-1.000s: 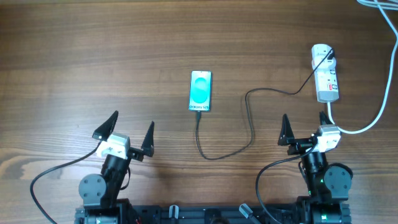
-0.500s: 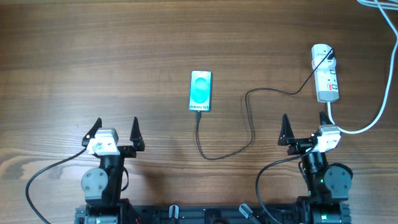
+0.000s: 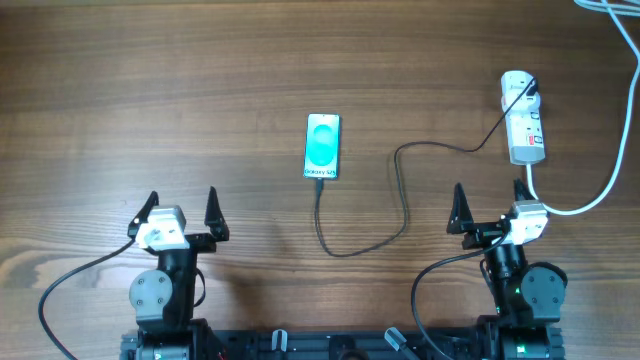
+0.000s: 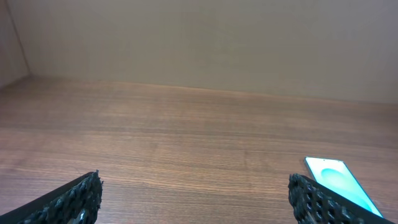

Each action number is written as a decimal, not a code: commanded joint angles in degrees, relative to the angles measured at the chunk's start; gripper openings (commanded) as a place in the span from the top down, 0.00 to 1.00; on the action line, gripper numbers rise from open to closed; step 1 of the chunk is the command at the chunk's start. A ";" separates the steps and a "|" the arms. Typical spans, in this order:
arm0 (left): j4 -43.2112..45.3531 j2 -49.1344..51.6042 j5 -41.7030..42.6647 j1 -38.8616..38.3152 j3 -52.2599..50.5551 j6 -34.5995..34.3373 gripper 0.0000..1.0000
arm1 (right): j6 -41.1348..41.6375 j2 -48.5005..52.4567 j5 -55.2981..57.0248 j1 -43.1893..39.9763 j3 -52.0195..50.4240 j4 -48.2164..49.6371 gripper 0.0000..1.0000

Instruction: Plug charger to phone and switch on socket

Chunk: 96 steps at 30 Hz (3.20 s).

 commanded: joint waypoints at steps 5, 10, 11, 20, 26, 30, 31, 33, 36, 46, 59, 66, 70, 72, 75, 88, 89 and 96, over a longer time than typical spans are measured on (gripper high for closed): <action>0.26 -0.61 -6.84 -0.07 -0.33 -1.81 0.00 | -0.59 -0.68 -0.07 -0.24 -0.04 0.17 0.00; 0.33 -0.61 -7.28 -0.46 -0.33 1.18 0.00 | -0.61 -0.68 -0.07 -0.24 -0.04 0.17 0.00; 0.22 -0.61 -6.71 -0.46 -0.33 1.57 0.00 | -0.59 -0.68 -0.07 -0.24 -0.04 0.17 0.00; -0.04 -0.61 -4.24 -0.46 -0.33 1.60 0.00 | -0.59 -0.68 -0.07 -0.24 -0.04 0.17 0.00; -0.22 -0.61 -3.19 -0.48 -0.33 1.79 0.00 | -0.61 -0.68 -0.07 -0.24 -0.04 0.17 0.00; -0.31 -0.61 -1.90 -0.46 -0.31 1.81 0.00 | -0.61 -0.68 -0.07 -0.24 -0.04 0.17 0.00; -0.31 -0.61 -1.75 -0.46 -0.31 1.81 0.00 | -0.57 -0.68 -0.07 -0.24 -0.04 0.17 0.00; -0.31 -0.61 -1.77 -0.46 -0.31 1.92 0.00 | -0.61 -0.68 -0.07 -0.24 -0.04 0.17 0.00; -0.33 -0.61 -1.62 -0.50 -0.31 1.99 0.00 | -0.61 -0.68 -0.07 -0.24 -0.04 0.17 0.00; -0.35 -0.61 -1.46 -1.70 -0.31 3.04 0.00 | -0.61 -0.68 -0.07 -0.24 -0.04 0.17 0.00; -0.35 -0.61 -1.18 -1.70 -0.31 3.02 0.00 | -0.61 -0.68 -0.07 -0.24 -0.04 0.17 0.00; -0.33 -0.61 -0.66 -1.73 -0.31 2.99 0.00 | -0.61 -0.68 -0.07 -0.24 -0.04 0.17 0.00; -0.31 -0.61 -0.57 -1.86 -0.31 2.99 0.00 | -0.59 -0.68 -0.07 -0.24 -0.04 0.17 0.00; -0.26 -0.61 -0.55 -1.86 -0.31 2.78 0.00 | -0.61 -0.68 -0.07 -0.24 -0.04 0.17 0.00; -0.17 -0.61 -0.57 -1.86 -0.31 2.82 0.00 | -0.59 -0.68 -0.07 -0.24 -0.04 0.17 0.00; -0.07 -0.61 -0.55 -1.86 -0.31 2.82 0.00 | -0.59 -0.68 -0.07 -0.24 -0.04 0.17 0.00; -0.07 -0.61 -0.55 -1.86 -0.31 2.82 0.00 | -0.59 -0.68 -0.07 -0.24 -0.04 0.17 0.00; -0.07 -0.61 -0.55 -1.86 -0.31 2.82 0.00 | -0.59 -0.68 -0.07 -0.24 -0.04 0.17 0.00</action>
